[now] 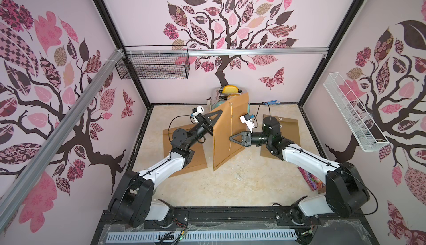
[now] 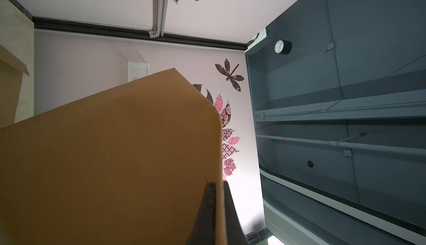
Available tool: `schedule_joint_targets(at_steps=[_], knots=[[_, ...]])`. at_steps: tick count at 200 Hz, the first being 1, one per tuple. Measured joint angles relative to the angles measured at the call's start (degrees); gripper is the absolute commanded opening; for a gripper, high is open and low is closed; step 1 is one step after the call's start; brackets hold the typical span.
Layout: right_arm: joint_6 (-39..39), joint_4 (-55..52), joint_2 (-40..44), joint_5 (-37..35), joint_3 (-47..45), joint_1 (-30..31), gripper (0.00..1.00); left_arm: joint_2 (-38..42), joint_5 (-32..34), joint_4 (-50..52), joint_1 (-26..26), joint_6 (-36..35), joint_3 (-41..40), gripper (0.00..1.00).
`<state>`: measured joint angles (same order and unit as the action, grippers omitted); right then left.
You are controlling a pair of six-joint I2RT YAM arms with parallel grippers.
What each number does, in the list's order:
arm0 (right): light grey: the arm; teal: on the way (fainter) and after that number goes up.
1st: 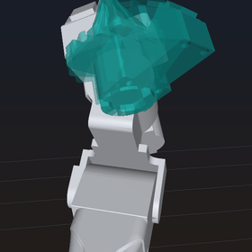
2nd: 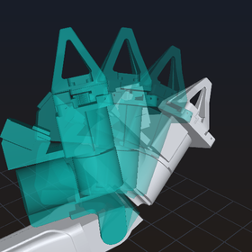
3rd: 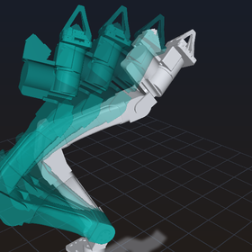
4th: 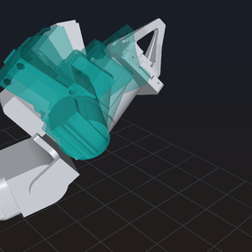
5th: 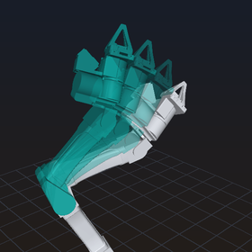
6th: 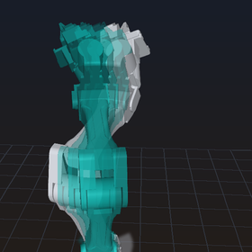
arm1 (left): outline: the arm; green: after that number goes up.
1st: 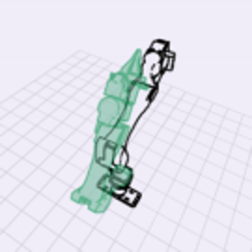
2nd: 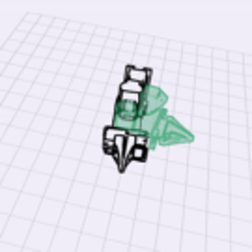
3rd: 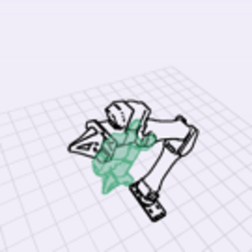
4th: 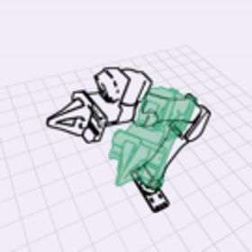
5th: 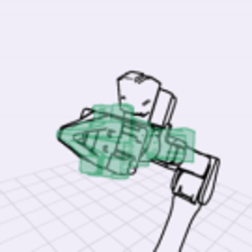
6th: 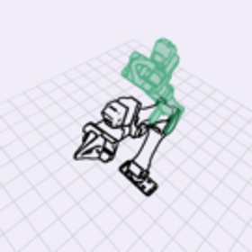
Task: Close the mouth of the file bag
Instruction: Close the file bag.
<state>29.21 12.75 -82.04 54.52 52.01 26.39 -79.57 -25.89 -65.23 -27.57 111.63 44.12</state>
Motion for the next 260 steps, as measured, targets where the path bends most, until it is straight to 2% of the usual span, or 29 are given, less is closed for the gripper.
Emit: schedule_joint_targets(at_steps=[50, 127, 260], knots=[[-2.73, -5.05, 0.0, 1.38, 1.18, -3.52, 0.0, 0.39, 0.2, -1.16, -0.66, 1.01, -1.14, 0.0], [-6.84, -16.55, -1.75, 2.29, 10.78, -9.38, 0.0, 3.04, 0.11, -2.58, -0.76, 1.11, -2.99, 0.0], [-7.8, -32.15, -6.64, 2.05, 30.08, -13.68, 0.0, 3.08, -0.37, -1.7, -0.76, -0.98, -4.57, 0.0]])
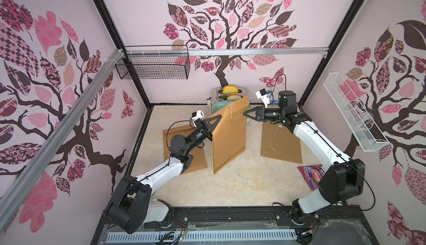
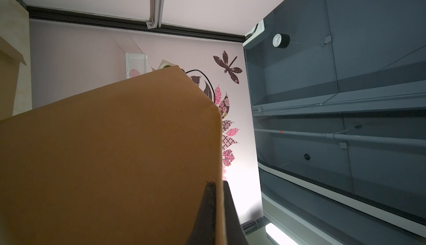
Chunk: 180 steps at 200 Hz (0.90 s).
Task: Close the mouth of the file bag
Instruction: Close the file bag.
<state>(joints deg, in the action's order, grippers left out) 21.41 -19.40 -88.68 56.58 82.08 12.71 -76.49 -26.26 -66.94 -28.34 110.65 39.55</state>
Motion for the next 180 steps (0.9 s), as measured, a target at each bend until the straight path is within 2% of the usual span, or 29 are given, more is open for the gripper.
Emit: schedule_joint_targets(at_steps=[180], knots=[[4.48, -3.48, 0.0, 0.04, 1.16, 0.07, 0.0, -6.69, 0.07, 2.29, -2.75, -5.38, 1.14, 0.0]])
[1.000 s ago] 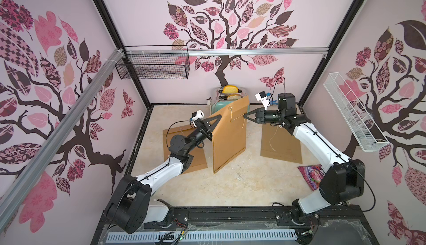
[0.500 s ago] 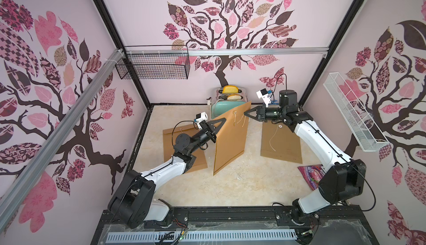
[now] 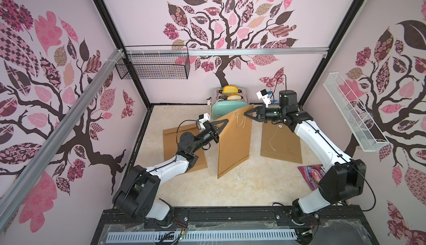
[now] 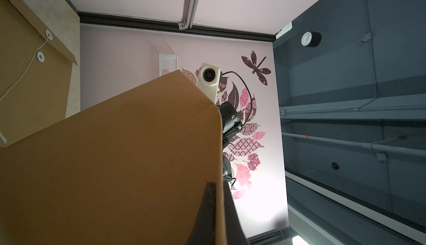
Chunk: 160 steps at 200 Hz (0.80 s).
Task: Close the mouth of the file bag
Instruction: Close the file bag.
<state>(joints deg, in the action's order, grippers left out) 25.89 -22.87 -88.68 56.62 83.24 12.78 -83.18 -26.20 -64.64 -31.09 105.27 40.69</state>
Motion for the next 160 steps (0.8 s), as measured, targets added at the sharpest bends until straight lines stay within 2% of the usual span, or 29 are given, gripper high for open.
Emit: schedule_joint_targets(at_steps=[113, 160], knots=[[0.42, -0.24, -0.31, -0.04, 2.56, 6.58, 0.0, -2.89, -0.09, 0.02, -0.72, -0.26, 1.03, 0.0], [0.46, -0.2, -0.31, -0.02, 2.54, 7.19, 0.0, -3.02, -0.11, -0.04, -0.85, -0.26, 1.22, 0.0]])
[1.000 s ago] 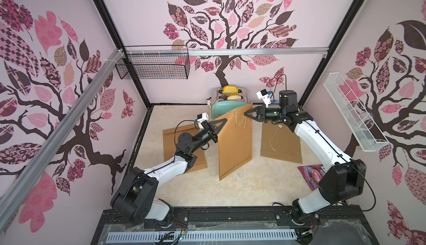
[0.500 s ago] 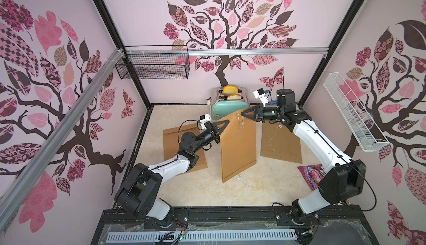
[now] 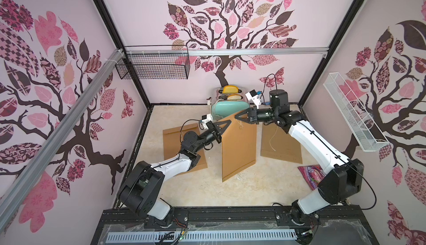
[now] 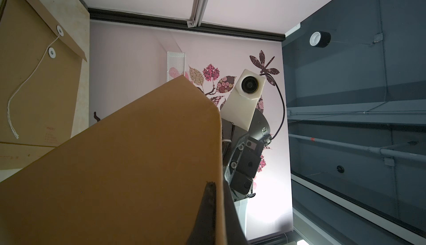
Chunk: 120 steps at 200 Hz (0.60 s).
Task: Close the mouth of the file bag
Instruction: Close the file bag.
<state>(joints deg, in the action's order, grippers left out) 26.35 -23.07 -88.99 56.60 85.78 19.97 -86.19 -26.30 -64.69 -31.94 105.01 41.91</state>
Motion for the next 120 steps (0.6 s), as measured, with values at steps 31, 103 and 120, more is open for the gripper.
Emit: schedule_joint_targets(at_steps=[31, 103, 120], knots=[[0.61, 0.74, 0.0, 0.07, -0.02, 0.17, 0.0, -0.9, -0.11, -0.11, 0.0, 0.02, 0.42, 0.0], [0.94, 2.62, 0.0, 0.26, -1.2, 3.34, 0.0, -2.1, -0.13, -0.24, -0.09, 0.2, 1.92, 0.0], [1.18, 3.91, 0.0, 0.42, -2.8, 4.24, 0.0, -2.71, -0.15, 0.09, -0.09, 0.24, 1.95, 0.0]])
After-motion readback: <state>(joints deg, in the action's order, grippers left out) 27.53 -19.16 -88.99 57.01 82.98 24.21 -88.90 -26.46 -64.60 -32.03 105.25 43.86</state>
